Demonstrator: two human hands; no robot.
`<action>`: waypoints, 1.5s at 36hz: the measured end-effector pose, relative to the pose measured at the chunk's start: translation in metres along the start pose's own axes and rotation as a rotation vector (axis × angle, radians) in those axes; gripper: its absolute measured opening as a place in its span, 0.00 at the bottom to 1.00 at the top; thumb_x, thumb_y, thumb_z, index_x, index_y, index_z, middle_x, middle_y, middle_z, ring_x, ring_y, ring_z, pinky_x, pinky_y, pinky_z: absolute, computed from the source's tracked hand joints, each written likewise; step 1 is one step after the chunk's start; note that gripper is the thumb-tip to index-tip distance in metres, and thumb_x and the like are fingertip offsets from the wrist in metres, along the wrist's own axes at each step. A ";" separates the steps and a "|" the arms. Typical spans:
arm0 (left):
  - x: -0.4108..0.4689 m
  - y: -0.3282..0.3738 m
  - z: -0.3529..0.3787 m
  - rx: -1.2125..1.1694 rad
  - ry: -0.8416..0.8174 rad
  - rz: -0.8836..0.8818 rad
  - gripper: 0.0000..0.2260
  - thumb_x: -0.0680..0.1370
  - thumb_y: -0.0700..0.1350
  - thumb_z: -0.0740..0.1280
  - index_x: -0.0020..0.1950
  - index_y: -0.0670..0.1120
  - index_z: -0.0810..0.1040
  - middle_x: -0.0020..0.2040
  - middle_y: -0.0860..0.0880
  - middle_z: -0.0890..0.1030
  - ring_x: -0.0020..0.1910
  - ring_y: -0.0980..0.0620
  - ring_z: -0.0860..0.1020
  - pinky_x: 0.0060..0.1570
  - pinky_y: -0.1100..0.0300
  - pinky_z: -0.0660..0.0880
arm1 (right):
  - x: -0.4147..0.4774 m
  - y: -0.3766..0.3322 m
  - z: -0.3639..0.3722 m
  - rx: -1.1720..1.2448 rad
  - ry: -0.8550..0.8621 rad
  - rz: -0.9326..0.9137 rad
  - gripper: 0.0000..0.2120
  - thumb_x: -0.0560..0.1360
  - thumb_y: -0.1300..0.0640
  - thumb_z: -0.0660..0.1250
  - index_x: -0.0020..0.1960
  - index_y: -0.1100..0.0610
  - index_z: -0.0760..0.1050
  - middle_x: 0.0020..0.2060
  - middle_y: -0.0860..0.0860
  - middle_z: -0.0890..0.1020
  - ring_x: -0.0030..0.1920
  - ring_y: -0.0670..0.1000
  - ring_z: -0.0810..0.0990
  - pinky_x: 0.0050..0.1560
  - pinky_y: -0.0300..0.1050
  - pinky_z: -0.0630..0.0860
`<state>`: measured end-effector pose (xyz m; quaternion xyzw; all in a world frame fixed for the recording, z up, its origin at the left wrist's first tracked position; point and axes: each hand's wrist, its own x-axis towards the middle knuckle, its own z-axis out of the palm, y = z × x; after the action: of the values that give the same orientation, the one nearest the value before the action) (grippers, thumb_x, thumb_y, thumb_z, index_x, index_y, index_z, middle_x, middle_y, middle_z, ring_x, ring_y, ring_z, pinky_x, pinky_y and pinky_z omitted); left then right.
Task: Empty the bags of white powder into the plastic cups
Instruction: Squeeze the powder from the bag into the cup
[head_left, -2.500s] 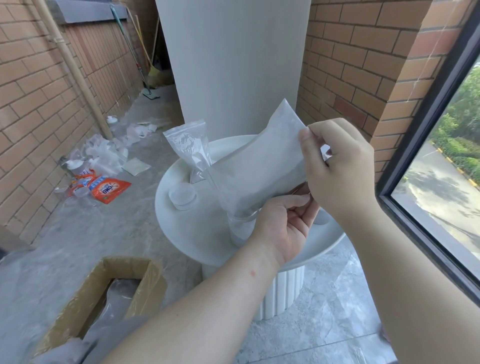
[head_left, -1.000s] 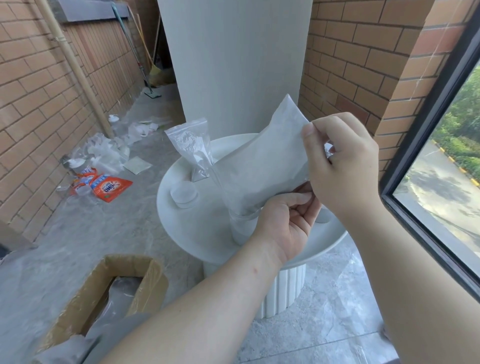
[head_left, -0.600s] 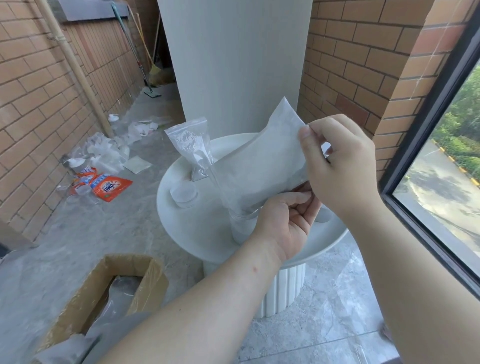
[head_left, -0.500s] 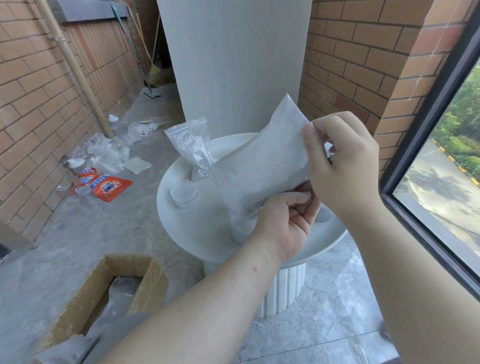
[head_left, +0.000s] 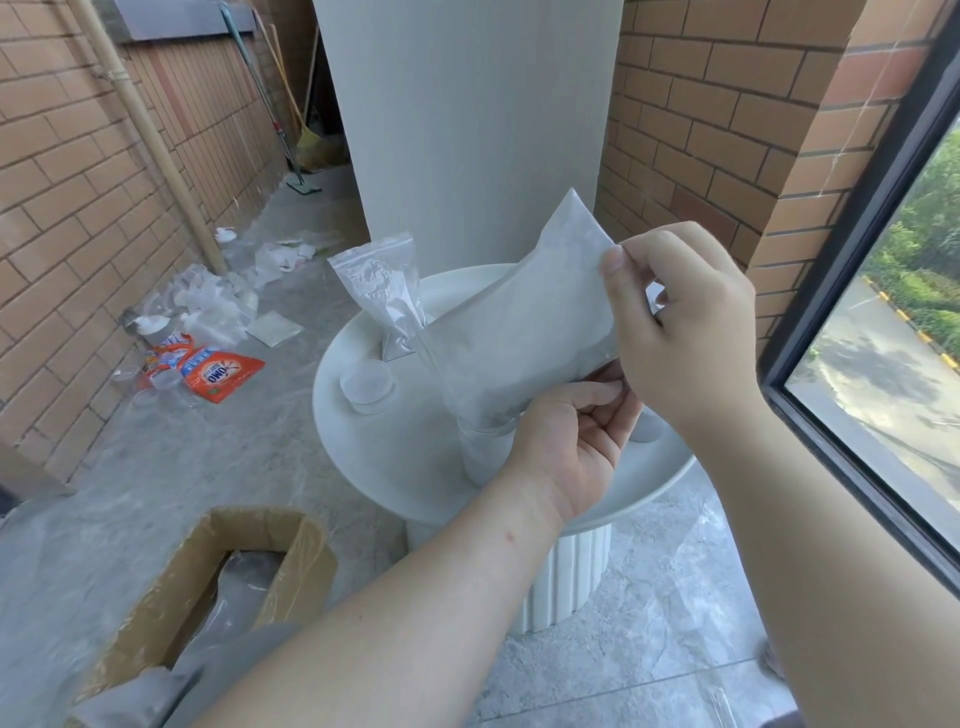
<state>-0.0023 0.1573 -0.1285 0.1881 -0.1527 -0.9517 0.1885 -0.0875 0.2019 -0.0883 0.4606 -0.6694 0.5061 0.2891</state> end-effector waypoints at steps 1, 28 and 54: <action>0.000 0.000 0.000 0.000 0.000 0.000 0.18 0.75 0.25 0.59 0.35 0.37 0.84 0.41 0.44 0.85 0.39 0.49 0.85 0.42 0.58 0.83 | 0.000 0.000 0.000 0.007 -0.008 0.001 0.12 0.82 0.57 0.63 0.43 0.61 0.78 0.39 0.52 0.78 0.42 0.52 0.75 0.39 0.50 0.72; -0.001 -0.001 0.001 0.023 0.030 -0.010 0.13 0.75 0.25 0.59 0.44 0.37 0.82 0.42 0.45 0.85 0.39 0.50 0.85 0.43 0.59 0.83 | 0.001 -0.001 -0.001 0.005 0.040 -0.012 0.12 0.82 0.58 0.63 0.42 0.62 0.78 0.39 0.53 0.78 0.41 0.53 0.75 0.39 0.48 0.72; -0.002 0.000 0.002 0.028 0.032 -0.013 0.13 0.76 0.25 0.58 0.44 0.37 0.80 0.40 0.45 0.85 0.37 0.50 0.85 0.43 0.59 0.83 | 0.001 0.000 -0.001 0.007 0.003 0.004 0.12 0.82 0.57 0.63 0.43 0.61 0.78 0.40 0.52 0.78 0.42 0.50 0.75 0.37 0.47 0.71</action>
<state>-0.0014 0.1584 -0.1266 0.2067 -0.1616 -0.9477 0.1819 -0.0876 0.2027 -0.0874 0.4597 -0.6680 0.5098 0.2875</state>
